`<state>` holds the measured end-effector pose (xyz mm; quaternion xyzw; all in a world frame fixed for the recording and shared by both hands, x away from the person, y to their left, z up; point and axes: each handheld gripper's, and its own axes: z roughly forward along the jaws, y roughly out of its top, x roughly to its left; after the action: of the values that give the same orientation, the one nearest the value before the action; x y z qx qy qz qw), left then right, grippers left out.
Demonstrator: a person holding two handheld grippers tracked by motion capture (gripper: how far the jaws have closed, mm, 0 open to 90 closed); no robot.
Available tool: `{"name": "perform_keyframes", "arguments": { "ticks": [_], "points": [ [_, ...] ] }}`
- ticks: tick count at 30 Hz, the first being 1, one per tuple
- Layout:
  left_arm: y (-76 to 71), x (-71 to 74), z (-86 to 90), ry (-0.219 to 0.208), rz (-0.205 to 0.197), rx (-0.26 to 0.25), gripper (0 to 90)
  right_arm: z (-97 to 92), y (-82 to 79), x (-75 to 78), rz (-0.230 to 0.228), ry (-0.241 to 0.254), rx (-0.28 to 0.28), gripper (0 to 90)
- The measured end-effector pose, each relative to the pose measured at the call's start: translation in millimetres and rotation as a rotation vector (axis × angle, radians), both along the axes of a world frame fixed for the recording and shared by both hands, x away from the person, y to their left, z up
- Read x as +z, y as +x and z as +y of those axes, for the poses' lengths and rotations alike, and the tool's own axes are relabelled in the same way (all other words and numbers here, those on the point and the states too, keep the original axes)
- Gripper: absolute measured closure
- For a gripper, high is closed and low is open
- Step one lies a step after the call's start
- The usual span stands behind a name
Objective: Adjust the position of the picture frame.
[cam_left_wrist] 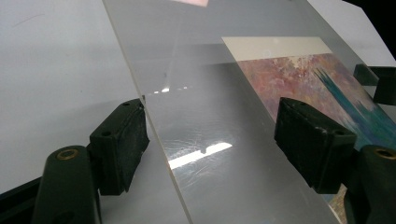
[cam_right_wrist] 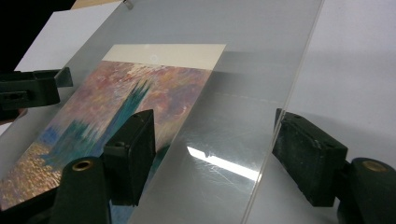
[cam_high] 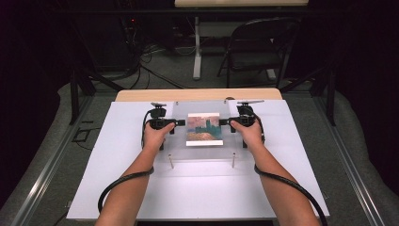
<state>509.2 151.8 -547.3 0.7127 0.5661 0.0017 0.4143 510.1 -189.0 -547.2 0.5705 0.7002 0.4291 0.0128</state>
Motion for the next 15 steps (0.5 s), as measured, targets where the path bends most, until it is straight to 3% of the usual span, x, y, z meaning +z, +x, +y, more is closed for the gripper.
{"name": "perform_keyframes", "arguments": {
  "ticks": [15],
  "points": [
    [0.0, -1.1, 1.1, -0.035, 0.026, 0.008, 28.0, 1.3, -0.4, 0.5, 0.008, -0.002, -0.002, 29.4]
  ]
}}
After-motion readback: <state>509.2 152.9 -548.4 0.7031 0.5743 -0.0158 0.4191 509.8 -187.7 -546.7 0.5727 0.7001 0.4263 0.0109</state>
